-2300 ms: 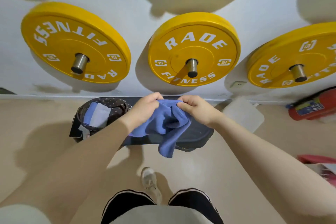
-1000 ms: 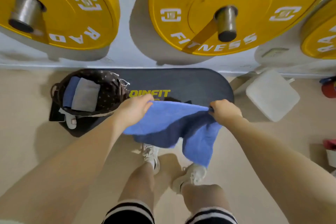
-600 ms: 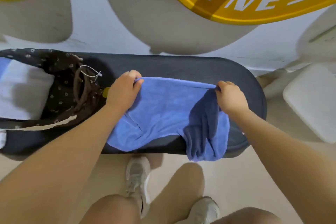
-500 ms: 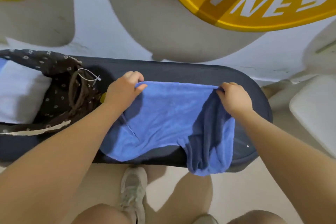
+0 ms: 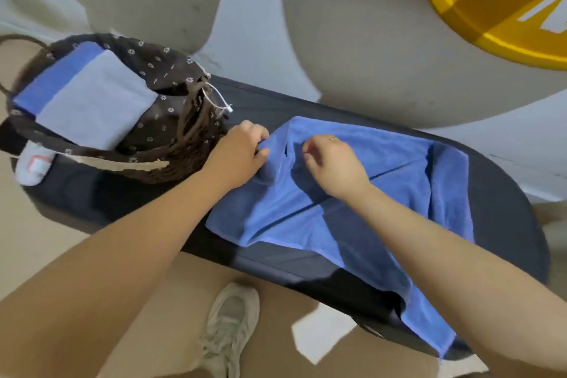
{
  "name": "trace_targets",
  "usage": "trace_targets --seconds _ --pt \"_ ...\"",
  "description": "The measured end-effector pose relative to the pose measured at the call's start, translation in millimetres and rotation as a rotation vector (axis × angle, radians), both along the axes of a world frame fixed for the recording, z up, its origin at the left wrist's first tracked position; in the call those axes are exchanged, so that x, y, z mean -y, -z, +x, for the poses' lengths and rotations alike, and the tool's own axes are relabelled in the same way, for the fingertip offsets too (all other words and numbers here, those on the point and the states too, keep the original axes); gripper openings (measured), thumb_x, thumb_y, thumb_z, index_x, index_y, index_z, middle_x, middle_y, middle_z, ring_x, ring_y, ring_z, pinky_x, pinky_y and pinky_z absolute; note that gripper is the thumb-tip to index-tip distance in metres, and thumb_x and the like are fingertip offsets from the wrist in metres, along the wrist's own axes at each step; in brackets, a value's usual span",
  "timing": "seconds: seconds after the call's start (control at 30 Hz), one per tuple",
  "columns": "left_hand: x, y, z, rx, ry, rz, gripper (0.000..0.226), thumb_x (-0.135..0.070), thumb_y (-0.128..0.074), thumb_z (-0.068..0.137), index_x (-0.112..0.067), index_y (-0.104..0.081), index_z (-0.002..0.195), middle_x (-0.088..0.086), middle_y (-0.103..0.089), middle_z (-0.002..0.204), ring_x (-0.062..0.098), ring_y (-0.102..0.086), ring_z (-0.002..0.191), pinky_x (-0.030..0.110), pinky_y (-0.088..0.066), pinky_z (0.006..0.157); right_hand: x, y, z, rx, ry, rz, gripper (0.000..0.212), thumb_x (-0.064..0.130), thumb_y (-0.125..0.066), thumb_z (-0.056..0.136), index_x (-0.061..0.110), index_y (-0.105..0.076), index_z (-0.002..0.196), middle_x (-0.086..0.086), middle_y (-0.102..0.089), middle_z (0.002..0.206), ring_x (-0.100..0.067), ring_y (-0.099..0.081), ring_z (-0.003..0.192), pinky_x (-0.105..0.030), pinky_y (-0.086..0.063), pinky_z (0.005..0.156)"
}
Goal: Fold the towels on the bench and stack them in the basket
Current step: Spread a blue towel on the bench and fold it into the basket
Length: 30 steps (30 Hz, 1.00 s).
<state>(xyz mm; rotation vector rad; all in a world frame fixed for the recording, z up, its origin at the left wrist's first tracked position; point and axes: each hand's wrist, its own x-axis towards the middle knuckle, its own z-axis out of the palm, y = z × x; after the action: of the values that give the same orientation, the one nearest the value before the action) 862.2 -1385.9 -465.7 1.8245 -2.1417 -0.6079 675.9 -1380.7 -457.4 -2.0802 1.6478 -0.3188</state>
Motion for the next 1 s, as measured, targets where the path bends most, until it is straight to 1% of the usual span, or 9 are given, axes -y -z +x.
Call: trace_targets --seconds 0.07,0.17,0.3,0.4,0.47,0.57,0.67,0.83,1.0 --pt "-23.3 0.1 11.4 -0.073 0.0 0.063 0.016 -0.02 -0.055 0.088 -0.008 -0.055 0.099 0.008 -0.052 0.096 0.029 -0.052 0.095 0.04 -0.043 0.081 -6.1 0.2 30.3 0.069 -0.094 0.114 0.028 0.014 -0.047 0.09 0.013 -0.052 0.118 -0.013 -0.062 0.106 -0.031 -0.056 0.1 -0.036 -0.043 0.073" --pt "-53.4 9.4 26.6 -0.085 0.025 0.2 0.045 -0.038 -0.063 0.083 -0.012 -0.051 0.118 0.005 -0.051 0.114 0.023 -0.049 0.105 0.04 -0.043 0.089 -11.7 4.7 51.9 -0.067 -0.237 0.126 0.048 0.011 -0.044 0.087 0.025 -0.041 0.133 -0.013 -0.061 0.101 -0.033 -0.055 0.096 -0.033 -0.035 0.061" --pt "-64.2 28.4 34.2 -0.126 -0.054 0.183 0.049 -0.03 -0.067 0.081 -0.013 -0.049 0.123 0.007 -0.051 0.122 0.023 -0.046 0.114 0.039 -0.04 0.097 -15.1 10.9 52.7 -0.024 -0.19 0.246 0.053 0.01 -0.049 0.082 0.023 -0.046 0.133 -0.012 -0.065 0.093 -0.028 -0.058 0.1 -0.031 -0.045 0.071" --pt "-65.3 25.0 27.1 -0.4 -0.189 0.145 0.007 -0.015 -0.06 0.087 -0.016 -0.056 0.093 0.002 -0.06 0.096 0.014 -0.055 0.087 0.03 -0.043 0.084 -13.7 3.9 52.3 0.314 0.004 0.341 0.036 -0.002 -0.046 0.081 0.014 -0.061 0.109 -0.007 -0.059 0.067 -0.013 -0.062 0.065 -0.025 -0.052 0.073" --pt "-66.5 14.7 22.6 -0.56 -0.254 0.118 0.016 -0.011 -0.054 0.09 -0.017 -0.049 0.076 0.001 -0.055 0.082 0.011 -0.049 0.072 0.024 -0.039 0.073 -8.7 -13.2 55.9 0.613 0.186 0.345 0.03 -0.008 -0.041 0.083 0.012 -0.061 0.094 -0.004 -0.054 0.061 -0.004 -0.054 0.041 -0.013 -0.047 0.053" --pt "-64.6 2.2 19.3 -0.754 -0.262 0.123 0.022 -0.007 -0.05 0.091 -0.013 -0.044 0.07 -0.001 -0.053 0.099 0.011 -0.05 0.093 0.011 -0.037 0.076 3.8 -41.8 62.6 0.894 0.317 0.385 0.033 -0.009 -0.036 0.083 0.014 -0.06 0.077 -0.003 -0.049 0.061 -0.01 -0.049 0.05 -0.013 -0.041 0.052" --pt "-56.5 3.7 22.1 -0.919 -0.309 0.23 0.019 -0.014 -0.058 0.088 -0.021 -0.043 0.079 -0.002 -0.058 0.09 0.014 -0.056 0.087 0.024 -0.042 0.082 12.1 -60.5 69.2 1.088 0.346 0.466 0.032 -0.004 -0.034 0.083 0.014 -0.056 0.07 0.002 -0.051 0.064 -0.013 -0.045 0.064 -0.019 -0.037 0.062" --pt "-52.2 17.1 23.7 -0.759 -0.212 0.29 0.017 -0.012 -0.056 0.09 -0.014 -0.05 0.105 -0.002 -0.051 0.075 0.012 -0.048 0.071 0.022 -0.038 0.069 20.5 -63.0 73.4 1.343 0.382 0.599 0.028 0.001 -0.031 0.082 0.009 -0.056 0.072 -0.005 -0.056 0.063 -0.021 -0.048 0.065 -0.027 -0.04 0.064" --pt "-51.9 15.2 25.9 -0.628 -0.21 0.136 0.011 -0.011 -0.057 0.089 -0.006 -0.05 0.082 0.005 -0.042 0.099 0.011 -0.042 0.085 0.014 -0.03 0.075 25.3 -61.5 75.4 1.557 0.456 0.627 0.02 0.011 -0.04 0.056 0.007 -0.059 0.062 -0.005 -0.054 0.059 -0.022 -0.049 0.057 -0.027 -0.041 0.061"
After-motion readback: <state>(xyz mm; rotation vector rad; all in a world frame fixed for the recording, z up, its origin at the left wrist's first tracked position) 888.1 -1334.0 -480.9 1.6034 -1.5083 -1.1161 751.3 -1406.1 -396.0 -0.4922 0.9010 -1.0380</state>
